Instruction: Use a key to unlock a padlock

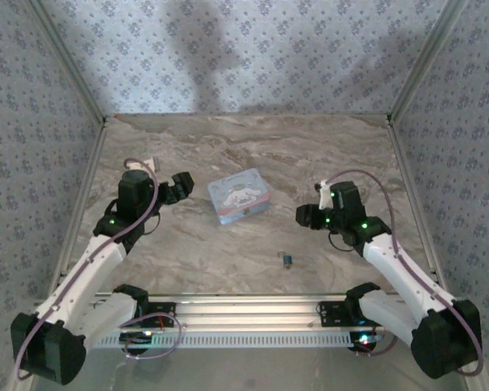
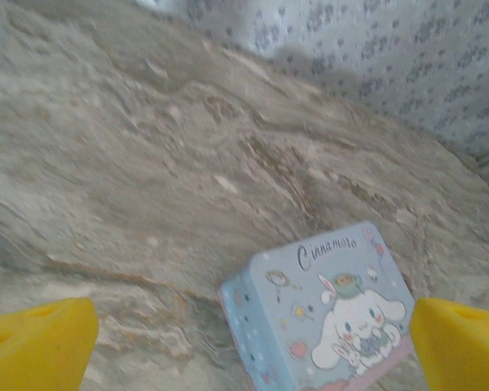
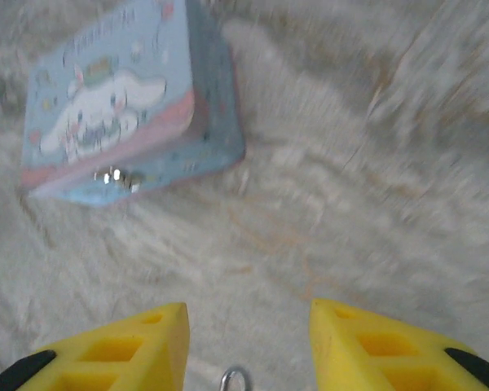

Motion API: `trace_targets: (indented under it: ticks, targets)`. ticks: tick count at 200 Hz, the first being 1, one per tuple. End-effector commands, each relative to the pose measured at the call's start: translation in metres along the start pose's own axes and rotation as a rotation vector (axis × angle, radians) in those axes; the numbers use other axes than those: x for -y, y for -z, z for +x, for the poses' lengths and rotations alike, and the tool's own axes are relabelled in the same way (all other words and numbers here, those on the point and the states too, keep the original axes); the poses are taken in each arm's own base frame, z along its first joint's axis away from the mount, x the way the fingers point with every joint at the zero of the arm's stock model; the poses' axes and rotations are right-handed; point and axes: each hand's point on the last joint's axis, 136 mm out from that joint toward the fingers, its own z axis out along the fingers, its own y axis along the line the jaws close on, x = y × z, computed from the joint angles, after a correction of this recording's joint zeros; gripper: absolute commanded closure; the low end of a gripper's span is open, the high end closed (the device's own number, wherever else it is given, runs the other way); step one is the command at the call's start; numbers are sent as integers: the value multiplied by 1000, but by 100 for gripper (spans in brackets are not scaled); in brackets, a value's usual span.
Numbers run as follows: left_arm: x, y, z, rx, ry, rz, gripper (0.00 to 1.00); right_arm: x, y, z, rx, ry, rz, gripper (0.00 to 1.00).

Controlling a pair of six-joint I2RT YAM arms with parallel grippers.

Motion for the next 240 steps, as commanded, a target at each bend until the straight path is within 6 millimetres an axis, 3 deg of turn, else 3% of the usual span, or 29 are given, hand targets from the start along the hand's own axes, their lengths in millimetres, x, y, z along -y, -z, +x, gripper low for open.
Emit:
trace_targets:
  ticks: [1,50,87,109,168,211,240]
  targets:
    - [-14,21,-31,148,-102,-97,2,20,20,-36,145,55,109,52]
    - [-45,38,-35,237,-238,-219,2,82,44,-73,344,22,295,24]
    - [-81,34,-32,304,-275,-333,2,139,52,-73,452,-34,449,0]
    - [-94,28,-24,289,-288,-366,2,151,42,-71,450,60,475,0]
    - [-115,8,-2,218,-320,-403,2,178,0,-63,431,102,483,0]
    - [-145,-11,14,187,-293,-429,2,178,-14,-72,498,161,455,0]
    - [-160,-22,14,197,-283,-429,2,182,-27,-71,506,196,454,0]
